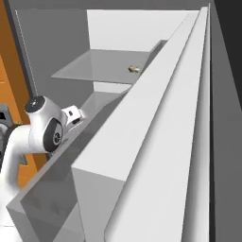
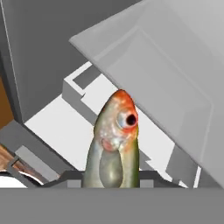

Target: Place the fish on the counter behind the older fish on the same shelf of the fridge to maintain FIFO order. Close the fridge door when finished.

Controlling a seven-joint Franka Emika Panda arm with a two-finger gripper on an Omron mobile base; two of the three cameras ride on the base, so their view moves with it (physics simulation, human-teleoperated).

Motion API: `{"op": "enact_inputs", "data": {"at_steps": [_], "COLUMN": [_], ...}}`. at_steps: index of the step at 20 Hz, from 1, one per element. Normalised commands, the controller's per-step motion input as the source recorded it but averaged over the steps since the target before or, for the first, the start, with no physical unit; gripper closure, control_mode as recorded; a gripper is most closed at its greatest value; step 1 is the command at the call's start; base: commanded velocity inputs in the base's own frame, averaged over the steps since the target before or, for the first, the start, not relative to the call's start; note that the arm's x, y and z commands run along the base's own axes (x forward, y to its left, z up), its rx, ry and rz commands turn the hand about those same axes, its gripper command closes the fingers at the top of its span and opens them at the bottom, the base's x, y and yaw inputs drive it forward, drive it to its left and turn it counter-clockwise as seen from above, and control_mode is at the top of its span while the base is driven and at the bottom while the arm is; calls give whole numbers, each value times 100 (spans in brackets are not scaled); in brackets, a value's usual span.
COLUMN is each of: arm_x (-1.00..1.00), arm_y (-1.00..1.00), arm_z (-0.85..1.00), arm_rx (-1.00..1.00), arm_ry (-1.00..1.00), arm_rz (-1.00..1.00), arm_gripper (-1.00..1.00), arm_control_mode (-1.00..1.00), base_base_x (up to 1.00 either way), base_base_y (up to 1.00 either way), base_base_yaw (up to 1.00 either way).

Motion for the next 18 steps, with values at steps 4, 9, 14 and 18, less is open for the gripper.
{"op": "enact_inputs", "data": {"at_steps": [4, 9, 14, 18], "arm_x": [100, 86, 33, 41], "arm_y": [-32, -27, -4, 0], "arm_z": [87, 95, 98, 70], "arm_rx": [9, 4, 0, 0], "arm_ry": [-14, -21, -27, -23], "arm_rz": [20, 14, 5, 0], "arm_gripper": [100, 100, 100, 100], "arm_control_mode": [-100, -100, -100, -100], "base_base_x": [0, 0, 0, 0], "base_base_y": [0, 0, 0, 0], "base_base_yaw": [0, 0, 0, 0]}}
